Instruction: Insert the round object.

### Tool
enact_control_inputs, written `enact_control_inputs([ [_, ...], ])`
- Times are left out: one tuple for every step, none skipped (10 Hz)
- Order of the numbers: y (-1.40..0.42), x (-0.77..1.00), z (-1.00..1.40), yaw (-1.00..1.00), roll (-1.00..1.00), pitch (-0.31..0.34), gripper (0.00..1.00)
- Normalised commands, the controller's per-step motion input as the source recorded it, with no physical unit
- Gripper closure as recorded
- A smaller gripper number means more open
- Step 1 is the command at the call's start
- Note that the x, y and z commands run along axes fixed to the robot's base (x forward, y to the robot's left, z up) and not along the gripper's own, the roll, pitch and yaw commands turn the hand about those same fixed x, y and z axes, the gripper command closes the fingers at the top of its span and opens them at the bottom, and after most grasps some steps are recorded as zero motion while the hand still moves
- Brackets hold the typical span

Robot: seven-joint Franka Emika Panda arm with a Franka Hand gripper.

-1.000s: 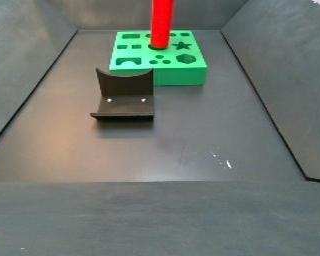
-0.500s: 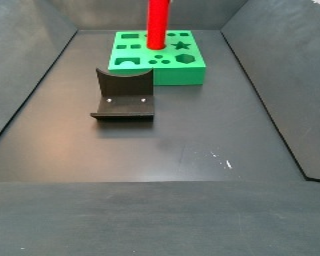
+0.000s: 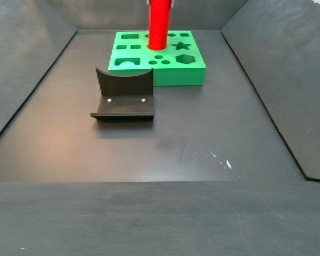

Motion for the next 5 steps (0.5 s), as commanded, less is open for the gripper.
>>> enact_control_inputs([
  [0.00,0.00,-0.29,-0.12,0.00,-0.010,1.00],
  [0.00,0.00,-0.28,-0.11,0.00,0.000,1.00],
  [0.00,0.06,-0.09,-0.08,0.00,0.033,1.00],
  [0.00,0.06,-0.04,-0.13,-0.02,0.003,1.00],
  [0.00,0.01,-0.09,-0.14,0.00,0.010,1.00],
])
